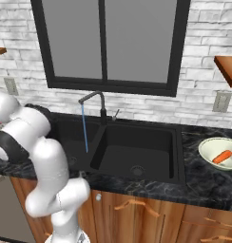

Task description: Pick the tomatos from the sink and place them in one bowl. Place the carrot in the other bowl. Then turn off the sink faucet.

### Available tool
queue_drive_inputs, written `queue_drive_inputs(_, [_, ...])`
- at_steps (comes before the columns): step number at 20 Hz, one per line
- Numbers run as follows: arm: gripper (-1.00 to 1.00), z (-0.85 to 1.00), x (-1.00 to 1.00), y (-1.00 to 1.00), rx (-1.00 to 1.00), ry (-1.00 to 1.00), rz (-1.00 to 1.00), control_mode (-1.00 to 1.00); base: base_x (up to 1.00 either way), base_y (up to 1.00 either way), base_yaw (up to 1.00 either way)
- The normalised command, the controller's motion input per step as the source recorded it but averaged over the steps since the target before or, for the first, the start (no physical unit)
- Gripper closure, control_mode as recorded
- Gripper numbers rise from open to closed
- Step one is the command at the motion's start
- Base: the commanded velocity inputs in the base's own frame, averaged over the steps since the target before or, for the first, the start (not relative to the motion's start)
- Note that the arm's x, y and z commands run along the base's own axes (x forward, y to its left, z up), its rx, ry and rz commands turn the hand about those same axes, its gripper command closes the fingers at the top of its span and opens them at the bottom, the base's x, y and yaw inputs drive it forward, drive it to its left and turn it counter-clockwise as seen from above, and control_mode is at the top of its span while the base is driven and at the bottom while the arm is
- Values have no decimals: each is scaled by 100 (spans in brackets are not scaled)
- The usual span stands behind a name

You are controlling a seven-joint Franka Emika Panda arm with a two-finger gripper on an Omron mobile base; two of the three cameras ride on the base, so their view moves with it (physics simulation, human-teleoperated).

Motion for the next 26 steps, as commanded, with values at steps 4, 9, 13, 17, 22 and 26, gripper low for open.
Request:
queue_drive_inputs(4, [-100,33,-78,-74,11,-3,4,-100,0,0,0])
queue_drive_inputs(9, [-100,37,-65,-73,12,0,5,-100,0,0,0])
queue_drive_inputs(13, [-100,12,-40,-67,13,0,8,-100,0,0,0])
queue_drive_inputs(17, [-100,0,-2,-57,14,0,13,-100,0,0,0])
queue_drive_inputs(22, [-100,-8,9,-47,12,0,17,-100,0,0,0])
queue_drive_inputs(26, [-100,-43,33,-5,0,0,19,-100,0,0,0])
